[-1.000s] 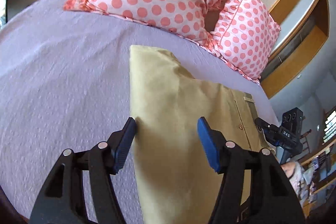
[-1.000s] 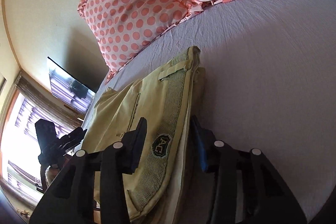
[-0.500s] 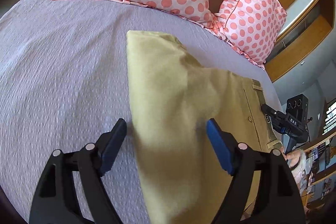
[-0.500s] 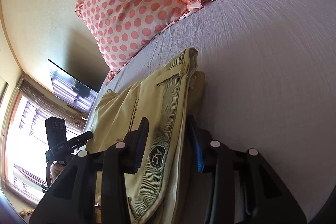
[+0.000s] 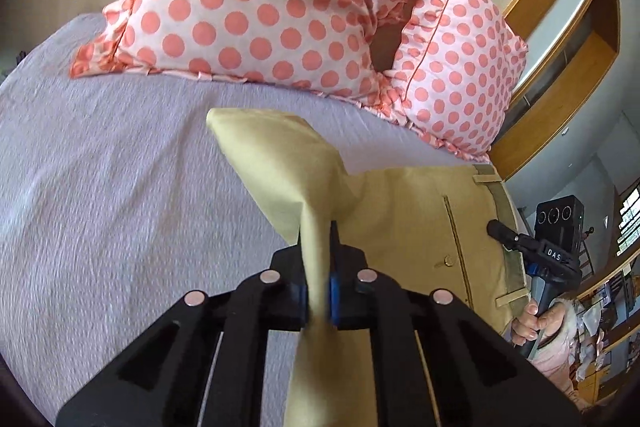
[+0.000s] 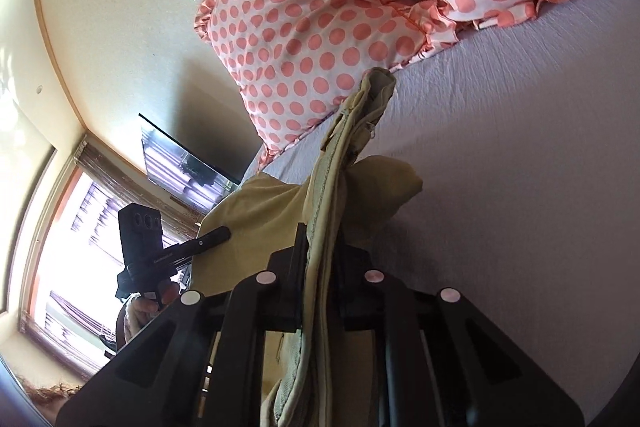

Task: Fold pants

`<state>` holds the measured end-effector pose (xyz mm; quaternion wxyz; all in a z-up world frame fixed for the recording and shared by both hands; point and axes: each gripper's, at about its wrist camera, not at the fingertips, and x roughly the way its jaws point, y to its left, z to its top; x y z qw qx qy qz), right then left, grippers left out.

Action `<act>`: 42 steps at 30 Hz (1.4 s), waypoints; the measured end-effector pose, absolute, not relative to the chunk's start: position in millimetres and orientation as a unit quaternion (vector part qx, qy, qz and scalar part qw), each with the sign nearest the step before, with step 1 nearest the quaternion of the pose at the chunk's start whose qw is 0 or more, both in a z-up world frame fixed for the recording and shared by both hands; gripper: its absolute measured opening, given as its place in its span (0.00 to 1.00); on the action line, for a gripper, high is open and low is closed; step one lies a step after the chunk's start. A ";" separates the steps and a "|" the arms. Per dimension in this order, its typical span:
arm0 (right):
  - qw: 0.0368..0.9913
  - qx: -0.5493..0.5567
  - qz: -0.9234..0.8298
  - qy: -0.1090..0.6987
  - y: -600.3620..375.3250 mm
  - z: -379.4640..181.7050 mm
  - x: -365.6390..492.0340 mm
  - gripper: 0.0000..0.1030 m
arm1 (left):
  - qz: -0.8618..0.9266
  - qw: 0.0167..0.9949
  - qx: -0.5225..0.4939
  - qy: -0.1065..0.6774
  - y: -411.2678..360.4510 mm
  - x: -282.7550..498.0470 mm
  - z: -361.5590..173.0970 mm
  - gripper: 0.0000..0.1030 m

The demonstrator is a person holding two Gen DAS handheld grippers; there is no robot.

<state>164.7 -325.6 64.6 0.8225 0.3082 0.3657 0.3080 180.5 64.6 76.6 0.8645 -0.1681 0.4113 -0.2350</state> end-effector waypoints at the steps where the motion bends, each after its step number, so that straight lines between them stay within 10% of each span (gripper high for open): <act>1: 0.827 0.306 0.306 0.358 -327.4 70.2 173.8 0.11 | -0.232 0.869 -0.169 0.403 61.1 189.0 83.2 0.07; 13: 0.879 0.248 0.080 0.398 -367.3 51.6 269.8 0.21 | -0.084 0.911 -0.088 0.393 12.7 298.2 63.5 0.21; 16: 0.898 0.239 0.035 0.368 -378.8 61.9 246.8 0.38 | -0.051 0.936 -0.061 0.344 30.6 270.5 77.3 0.51; 18: 0.905 0.253 0.066 0.335 -376.0 75.3 226.5 0.68 | -0.089 0.939 -0.084 0.321 38.5 246.6 87.9 0.62; 22: 0.891 0.251 0.165 0.342 -342.4 80.7 205.6 0.70 | -0.204 0.910 -0.106 0.345 12.9 222.1 91.9 0.83; 28: 0.855 0.269 0.140 0.421 -327.4 52.3 219.3 0.83 | -0.180 0.866 -0.089 0.457 -27.1 246.4 39.7 0.79; 33: 0.895 0.187 0.072 0.399 -315.7 76.0 166.6 0.99 | -0.155 0.894 -0.055 0.416 -25.5 198.0 54.7 0.83; 42: 0.933 -0.029 0.003 0.359 -229.1 44.2 69.6 0.99 | -0.053 0.926 0.034 0.372 -17.4 84.0 42.4 0.98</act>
